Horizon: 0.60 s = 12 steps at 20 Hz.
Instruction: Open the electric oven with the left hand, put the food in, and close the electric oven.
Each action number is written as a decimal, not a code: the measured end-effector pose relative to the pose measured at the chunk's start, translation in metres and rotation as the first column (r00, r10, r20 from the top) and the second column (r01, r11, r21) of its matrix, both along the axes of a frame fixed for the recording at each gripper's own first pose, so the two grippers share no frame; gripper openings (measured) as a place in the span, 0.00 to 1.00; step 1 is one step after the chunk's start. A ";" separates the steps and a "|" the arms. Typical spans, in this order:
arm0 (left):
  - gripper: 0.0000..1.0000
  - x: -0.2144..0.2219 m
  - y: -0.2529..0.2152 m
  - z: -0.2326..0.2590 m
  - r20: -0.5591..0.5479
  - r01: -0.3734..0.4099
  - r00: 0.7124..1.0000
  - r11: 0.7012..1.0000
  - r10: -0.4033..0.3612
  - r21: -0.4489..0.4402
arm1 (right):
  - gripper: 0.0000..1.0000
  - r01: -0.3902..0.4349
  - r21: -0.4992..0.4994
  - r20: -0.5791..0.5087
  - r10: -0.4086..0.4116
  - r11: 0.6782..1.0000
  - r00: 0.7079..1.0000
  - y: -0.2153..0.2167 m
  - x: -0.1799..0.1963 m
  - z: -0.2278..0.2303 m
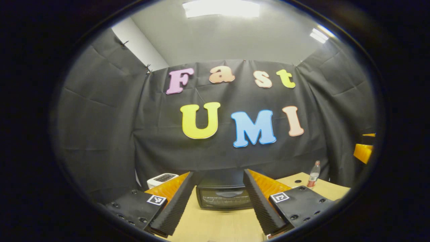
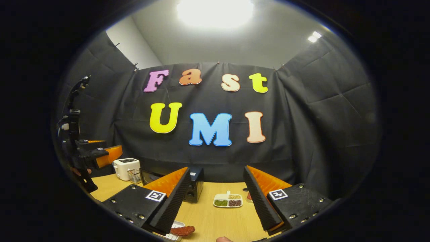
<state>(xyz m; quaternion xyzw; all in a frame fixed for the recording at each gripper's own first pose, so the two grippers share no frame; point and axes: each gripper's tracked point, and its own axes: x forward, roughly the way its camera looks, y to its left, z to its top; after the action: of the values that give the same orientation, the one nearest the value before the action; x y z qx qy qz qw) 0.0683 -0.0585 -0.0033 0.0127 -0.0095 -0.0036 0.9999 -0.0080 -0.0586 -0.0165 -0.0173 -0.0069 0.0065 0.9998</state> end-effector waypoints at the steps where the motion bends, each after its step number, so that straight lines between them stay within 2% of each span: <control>1: 1.00 0.012 -0.004 -0.004 -0.009 0.015 1.000 1.000 -0.015 -0.010 | 0.96 0.017 -0.003 -0.005 -0.017 1.000 1.000 -0.002 0.003 0.000; 3: 0.97 0.035 -0.009 -0.014 -0.024 0.041 0.999 0.999 -0.041 -0.027 | 0.95 0.043 0.013 -0.001 -0.043 0.999 0.999 -0.002 0.004 0.001; 5: 1.00 0.060 -0.008 -0.026 -0.035 0.052 0.998 0.998 -0.053 -0.022 | 0.95 0.063 0.020 0.007 -0.063 0.998 0.998 0.001 0.010 0.001; 6: 0.97 0.071 -0.011 -0.032 -0.041 0.063 0.997 0.998 -0.064 -0.017 | 0.95 0.073 0.015 -0.003 -0.073 0.997 0.997 0.002 0.014 -0.002; 9: 0.97 0.103 -0.012 -0.055 -0.072 0.094 0.993 0.995 -0.095 -0.016 | 0.95 0.094 0.033 -0.008 -0.094 0.995 0.996 0.007 0.023 -0.004; 10: 1.00 0.113 -0.012 -0.064 -0.084 0.100 0.991 0.995 -0.102 -0.021 | 0.95 0.105 0.042 -0.014 -0.105 0.994 0.994 0.008 0.026 -0.005; 12: 0.97 0.132 -0.013 -0.079 -0.105 0.111 0.988 0.993 -0.113 -0.027 | 0.95 0.135 0.041 -0.027 -0.133 0.990 0.991 0.006 0.032 -0.008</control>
<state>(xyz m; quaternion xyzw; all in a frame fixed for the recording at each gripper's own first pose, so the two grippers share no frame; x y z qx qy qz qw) 0.2001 -0.0717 -0.0825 0.0012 0.0432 -0.0603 0.9972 0.0235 -0.0524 -0.0249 0.0040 0.0062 -0.0606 0.9981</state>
